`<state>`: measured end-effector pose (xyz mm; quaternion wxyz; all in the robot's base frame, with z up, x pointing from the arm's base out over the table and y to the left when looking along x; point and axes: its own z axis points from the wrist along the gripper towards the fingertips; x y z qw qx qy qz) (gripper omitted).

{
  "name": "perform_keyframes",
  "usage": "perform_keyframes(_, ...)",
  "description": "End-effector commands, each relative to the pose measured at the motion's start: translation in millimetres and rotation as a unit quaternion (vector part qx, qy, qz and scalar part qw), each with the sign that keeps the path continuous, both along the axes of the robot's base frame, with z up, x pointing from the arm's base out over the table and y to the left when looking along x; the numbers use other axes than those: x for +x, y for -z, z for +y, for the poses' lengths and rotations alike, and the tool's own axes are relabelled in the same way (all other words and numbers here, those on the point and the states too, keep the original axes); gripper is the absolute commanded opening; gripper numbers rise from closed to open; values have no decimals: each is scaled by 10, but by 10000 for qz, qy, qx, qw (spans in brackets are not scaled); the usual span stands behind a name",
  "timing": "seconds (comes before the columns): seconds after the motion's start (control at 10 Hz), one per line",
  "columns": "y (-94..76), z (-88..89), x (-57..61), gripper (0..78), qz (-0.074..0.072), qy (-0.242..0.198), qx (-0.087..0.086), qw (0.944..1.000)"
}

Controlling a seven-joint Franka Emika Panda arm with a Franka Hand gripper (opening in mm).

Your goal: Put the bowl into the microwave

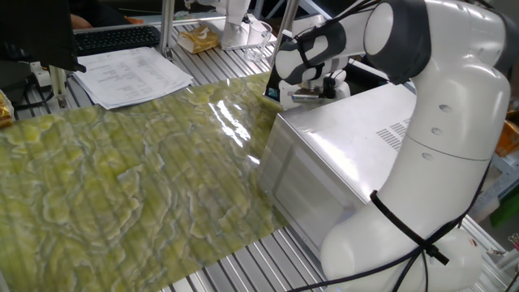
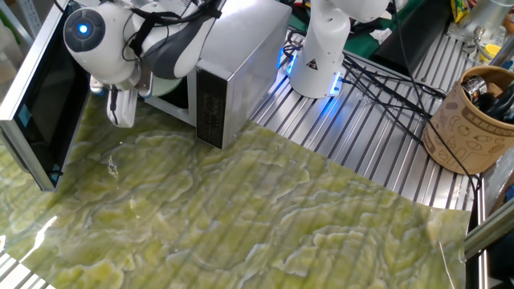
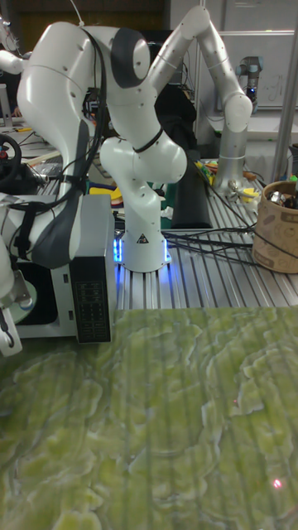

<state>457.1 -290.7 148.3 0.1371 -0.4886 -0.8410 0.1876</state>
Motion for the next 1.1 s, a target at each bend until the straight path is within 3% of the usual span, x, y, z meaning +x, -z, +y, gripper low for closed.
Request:
perform_keyframes(0.1, 150, -92, -116, 13, 12, 91, -47, 9999)
perform_keyframes(0.2, 193, -84, -84, 13, 99, 133, -138, 9998)
perform_keyframes(0.3, 222, -83, -47, 13, 356, 196, -280, 9988)
perform_keyframes(0.4, 241, -83, -18, 13, 439, 245, -334, 9982)
perform_keyframes(0.7, 275, -82, 15, 13, 499, 317, -429, 9973)
perform_keyframes(1.1, 244, -102, 62, 13, 528, 202, -333, 9978)
